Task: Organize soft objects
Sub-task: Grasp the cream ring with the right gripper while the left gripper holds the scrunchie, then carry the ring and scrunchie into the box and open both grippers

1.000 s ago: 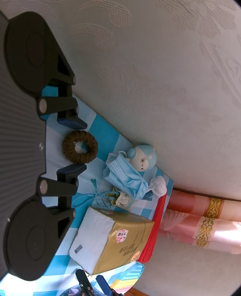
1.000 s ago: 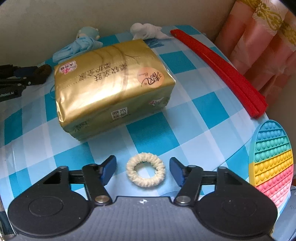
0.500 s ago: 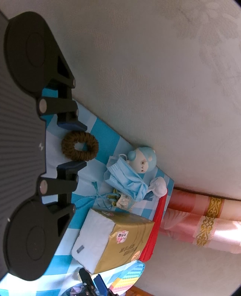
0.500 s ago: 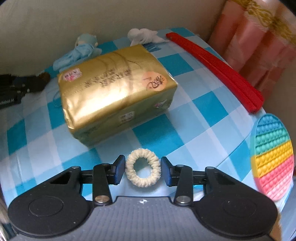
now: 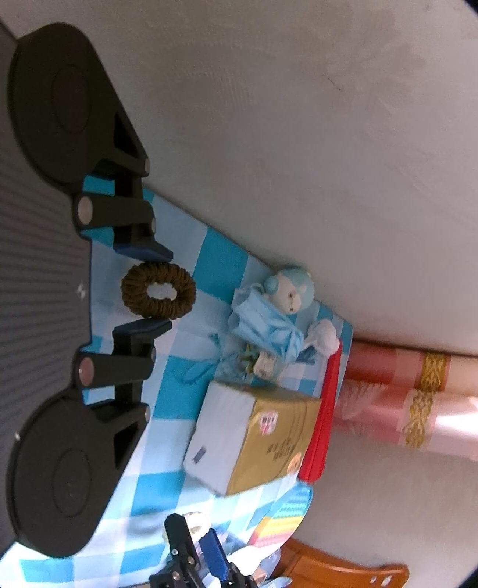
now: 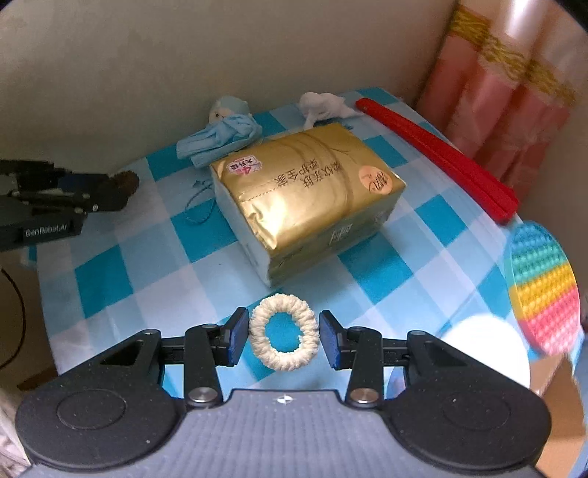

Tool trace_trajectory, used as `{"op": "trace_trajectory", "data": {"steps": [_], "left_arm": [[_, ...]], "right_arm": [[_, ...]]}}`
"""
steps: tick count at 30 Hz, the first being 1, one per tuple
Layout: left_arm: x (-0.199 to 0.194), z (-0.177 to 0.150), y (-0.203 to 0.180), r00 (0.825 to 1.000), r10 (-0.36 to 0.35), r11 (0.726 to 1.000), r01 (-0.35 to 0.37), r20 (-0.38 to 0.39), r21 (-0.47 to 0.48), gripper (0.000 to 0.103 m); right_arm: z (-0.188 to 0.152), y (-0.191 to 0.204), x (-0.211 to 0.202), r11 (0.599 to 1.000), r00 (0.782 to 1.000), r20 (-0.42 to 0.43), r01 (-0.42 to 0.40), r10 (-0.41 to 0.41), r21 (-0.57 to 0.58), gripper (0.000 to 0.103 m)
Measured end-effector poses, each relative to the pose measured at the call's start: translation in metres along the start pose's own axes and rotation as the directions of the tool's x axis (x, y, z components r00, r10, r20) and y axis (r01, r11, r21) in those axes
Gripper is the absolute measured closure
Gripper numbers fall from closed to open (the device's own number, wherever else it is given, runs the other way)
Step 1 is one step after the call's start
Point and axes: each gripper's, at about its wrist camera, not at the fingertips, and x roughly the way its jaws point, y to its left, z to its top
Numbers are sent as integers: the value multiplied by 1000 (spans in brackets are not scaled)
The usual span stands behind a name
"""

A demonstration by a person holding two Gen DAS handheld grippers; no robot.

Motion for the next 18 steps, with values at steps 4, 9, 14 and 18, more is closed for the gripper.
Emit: {"op": "trace_trajectory", "data": {"steps": [4,9,14,18], "left_arm": [[-13,-2,-7,999,-36,999,36,-6,35,71],[-27,-6,-24,993,-115,987,119,-39,110,71],[-37,-12,-47,985,-154,966,165,-72,200,71],[-43,-16,-64,977,-184,948,206,-108,244,71]], "right_arm": [[-19,10,-17,997,1000,15,16,-17,70,56],[-49,22,-39,986,999,25,39,-43,159,56],[-81,29,-58,975,998,28,42,-50,218,56],[-105,22,-79,961,995,47,72,-87,268,56]]}}
